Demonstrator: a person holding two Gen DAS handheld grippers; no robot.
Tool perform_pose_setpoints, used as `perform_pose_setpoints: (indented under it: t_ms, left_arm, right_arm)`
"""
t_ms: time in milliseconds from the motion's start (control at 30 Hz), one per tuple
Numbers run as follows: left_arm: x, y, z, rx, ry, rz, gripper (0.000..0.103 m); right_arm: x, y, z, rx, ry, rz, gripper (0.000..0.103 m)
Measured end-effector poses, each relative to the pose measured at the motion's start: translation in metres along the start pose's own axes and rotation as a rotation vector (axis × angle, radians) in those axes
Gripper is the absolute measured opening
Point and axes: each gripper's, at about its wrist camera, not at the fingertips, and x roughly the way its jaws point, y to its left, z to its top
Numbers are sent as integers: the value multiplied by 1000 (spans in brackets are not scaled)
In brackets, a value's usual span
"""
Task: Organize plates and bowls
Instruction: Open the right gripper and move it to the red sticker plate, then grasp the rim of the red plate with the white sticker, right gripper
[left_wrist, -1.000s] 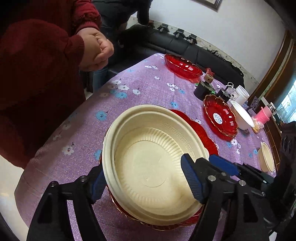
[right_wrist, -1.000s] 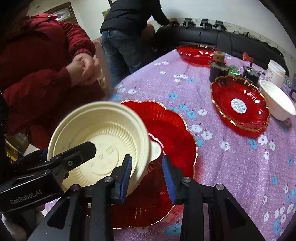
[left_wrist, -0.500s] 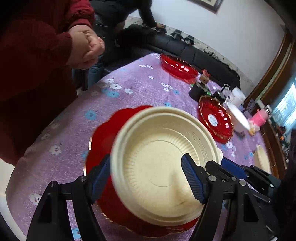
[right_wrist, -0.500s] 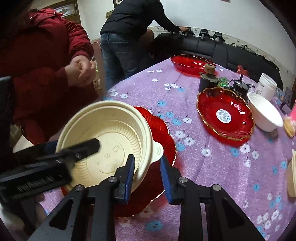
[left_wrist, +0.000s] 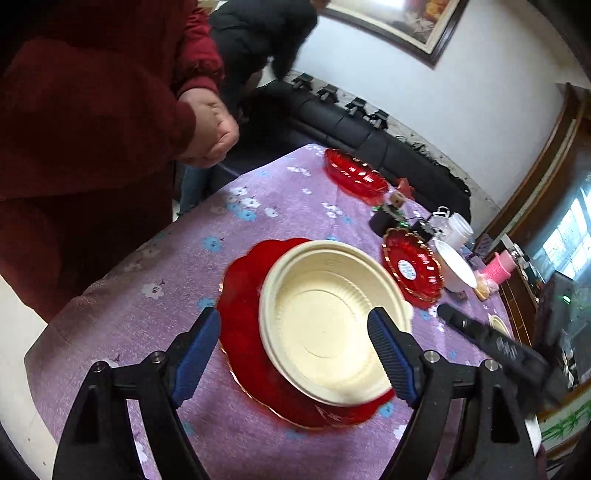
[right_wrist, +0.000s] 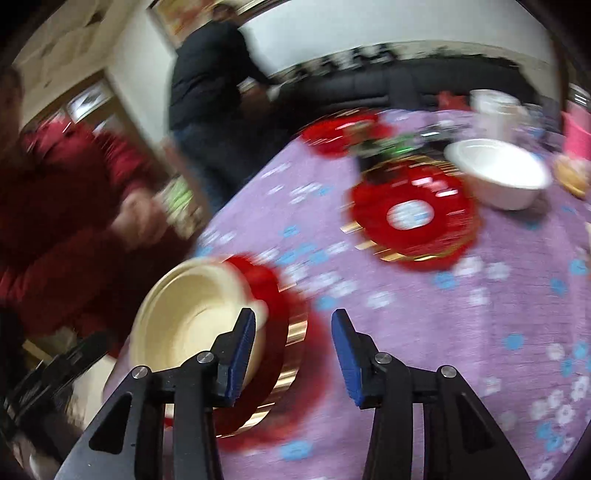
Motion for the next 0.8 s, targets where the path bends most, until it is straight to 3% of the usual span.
perform_pose_setpoints:
  t_ms: [133, 267, 533, 600, 667, 800]
  left_arm:
    - [-1, -10, -6, 13, 8, -38, 83]
    - [4, -23, -10, 39, 29, -55, 83]
    - [8, -41, -17, 90, 57, -48, 83]
    - [9, -45, -20, 98, 67, -48, 83]
    - [10, -49, -22, 105, 77, -51, 83]
    - [11, -58, -25, 126, 85, -53, 83]
  right_arm:
    - [1, -69, 17, 165, -37, -145, 47]
    - [16, -116, 35, 295, -25, -168, 47]
    - [63, -150, 62, 378, 23, -167, 46]
    - [71, -154, 67, 384, 28, -177, 38]
    - [77, -162, 70, 416, 31, -156, 14]
    - [74, -167, 64, 429, 65, -105, 9]
